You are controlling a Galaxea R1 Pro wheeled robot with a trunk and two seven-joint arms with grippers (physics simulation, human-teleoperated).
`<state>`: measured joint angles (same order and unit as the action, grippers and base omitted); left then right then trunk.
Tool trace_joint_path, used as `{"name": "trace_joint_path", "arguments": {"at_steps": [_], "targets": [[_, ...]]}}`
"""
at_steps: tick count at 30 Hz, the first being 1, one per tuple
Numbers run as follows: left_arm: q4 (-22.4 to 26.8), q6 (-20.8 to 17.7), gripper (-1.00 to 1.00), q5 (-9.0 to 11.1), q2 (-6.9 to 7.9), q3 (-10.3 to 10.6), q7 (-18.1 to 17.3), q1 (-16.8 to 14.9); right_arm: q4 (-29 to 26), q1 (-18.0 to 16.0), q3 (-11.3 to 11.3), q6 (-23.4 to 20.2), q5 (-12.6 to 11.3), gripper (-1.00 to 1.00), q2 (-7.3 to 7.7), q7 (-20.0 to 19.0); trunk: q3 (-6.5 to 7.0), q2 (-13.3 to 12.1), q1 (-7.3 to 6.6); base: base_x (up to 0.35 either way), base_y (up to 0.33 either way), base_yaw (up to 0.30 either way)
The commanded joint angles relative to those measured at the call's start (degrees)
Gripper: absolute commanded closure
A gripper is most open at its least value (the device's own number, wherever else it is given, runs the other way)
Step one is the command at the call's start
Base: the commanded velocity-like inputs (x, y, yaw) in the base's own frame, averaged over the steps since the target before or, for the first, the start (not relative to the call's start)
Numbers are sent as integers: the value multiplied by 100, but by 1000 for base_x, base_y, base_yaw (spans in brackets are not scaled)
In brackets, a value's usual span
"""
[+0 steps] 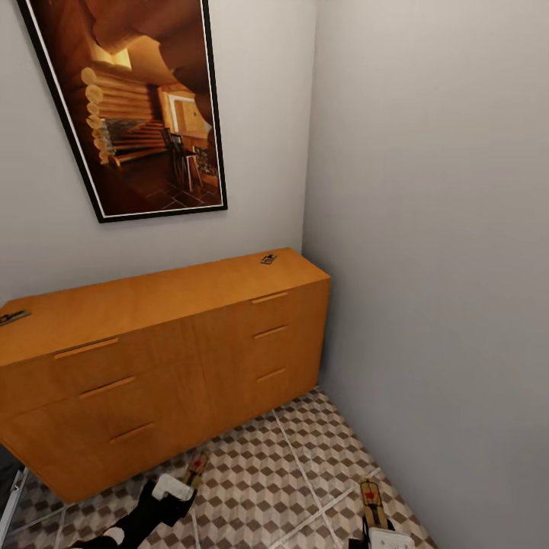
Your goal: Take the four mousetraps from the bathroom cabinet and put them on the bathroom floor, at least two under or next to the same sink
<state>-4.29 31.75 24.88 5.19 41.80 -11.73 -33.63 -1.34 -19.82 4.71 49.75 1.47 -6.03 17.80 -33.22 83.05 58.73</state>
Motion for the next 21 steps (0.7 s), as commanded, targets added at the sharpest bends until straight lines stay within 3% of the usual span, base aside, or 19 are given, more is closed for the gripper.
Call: {"name": "trace_joint_path", "arguments": {"at_steps": [1, 3, 5, 6, 9, 13, 16, 21], "targets": [[-19, 185, 100, 307, 50, 32, -4, 114, -18, -1, 67, -173, 28, 100, 58, 49, -5, 3, 0, 0, 0, 0], [-19, 387, 100, 625, 107, 31, 109, 279, -115, 2, 62, -424, 29, 100, 118, 44, -5, 3, 0, 0, 0, 0], [-21, 718, 100, 961, 137, 31, 438, 473, -369, 0, 62, -664, 29, 100, 170, 42, -5, 3, 0, 0, 0, 0], [-21, 816, 100, 1028, 136, 31, 562, 513, -442, 1, 63, -714, 29, 100, 179, 41, -5, 3, 0, 0, 0, 0], [-22, 1406, 100, 1280, 45, 30, 1621, 673, -829, 1, 59, -1114, 29, 100, 217, 14, -5, 3, 0, 0, 0, 0], [-20, 1676, 100, 1356, -158, 30, 2719, 754, -1257, 3, 63, -1612, 29, 100, 243, -277, -5, 3, 0, 0, 0, 0], [-19, 1711, 100, 1368, -291, 30, 3002, 773, -1405, -1, 65, -1719, 29, 100, 269, -521, -5, 3, 0, 0, 0, 0], [-19, 1650, 100, 1370, -371, 30, 3090, 781, -1437, 3, 78, -1721, 29, 100, 384, -611, -5, 3, 0, 0, 0, 0]]}}
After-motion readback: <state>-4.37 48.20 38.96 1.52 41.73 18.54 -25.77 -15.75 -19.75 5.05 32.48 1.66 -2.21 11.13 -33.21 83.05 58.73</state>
